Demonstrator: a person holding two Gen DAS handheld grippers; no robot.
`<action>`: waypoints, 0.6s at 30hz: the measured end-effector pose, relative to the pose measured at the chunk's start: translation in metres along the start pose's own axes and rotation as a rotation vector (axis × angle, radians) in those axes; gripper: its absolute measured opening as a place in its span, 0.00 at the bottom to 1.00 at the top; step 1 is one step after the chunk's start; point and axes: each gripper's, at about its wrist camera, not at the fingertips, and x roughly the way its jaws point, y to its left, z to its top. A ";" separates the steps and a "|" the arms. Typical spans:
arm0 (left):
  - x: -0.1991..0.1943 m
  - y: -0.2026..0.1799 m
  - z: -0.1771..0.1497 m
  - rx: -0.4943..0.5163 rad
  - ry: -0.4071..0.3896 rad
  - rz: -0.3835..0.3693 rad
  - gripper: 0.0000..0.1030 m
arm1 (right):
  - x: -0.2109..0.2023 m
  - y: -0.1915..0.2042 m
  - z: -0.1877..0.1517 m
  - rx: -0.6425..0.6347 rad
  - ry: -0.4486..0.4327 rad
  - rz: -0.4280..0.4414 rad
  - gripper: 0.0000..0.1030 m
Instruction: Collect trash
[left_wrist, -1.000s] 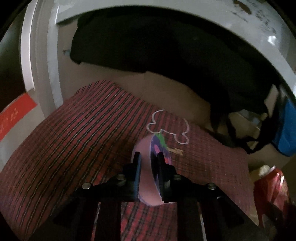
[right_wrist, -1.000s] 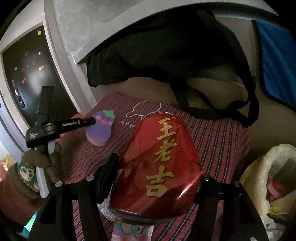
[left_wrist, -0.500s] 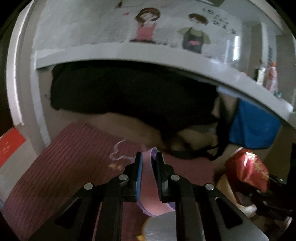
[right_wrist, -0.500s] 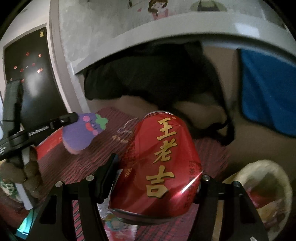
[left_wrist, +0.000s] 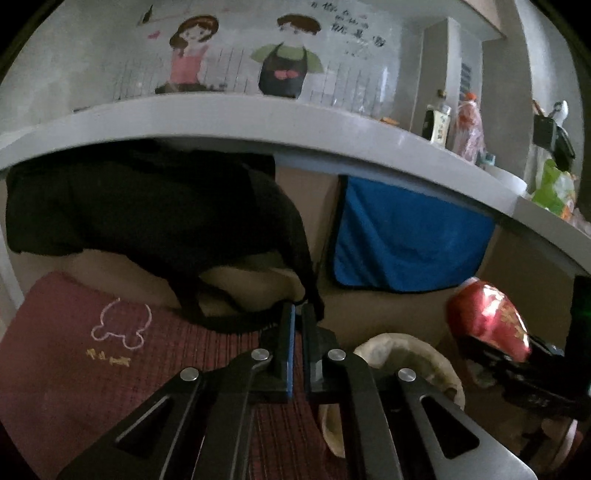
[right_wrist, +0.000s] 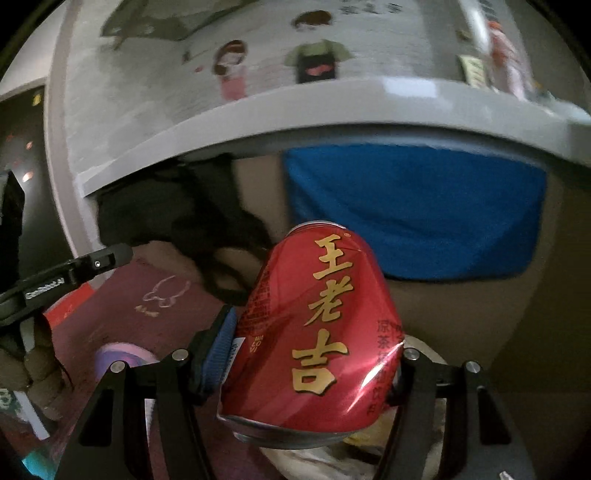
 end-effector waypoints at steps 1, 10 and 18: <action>0.002 0.004 -0.002 0.000 0.009 -0.004 0.03 | -0.001 -0.008 -0.004 0.016 0.004 0.002 0.60; -0.012 0.085 -0.051 -0.099 0.132 0.052 0.16 | 0.019 -0.014 -0.033 0.066 0.056 0.074 0.60; -0.017 0.117 -0.103 0.053 0.196 0.056 0.60 | 0.033 0.022 -0.047 0.063 0.096 0.147 0.60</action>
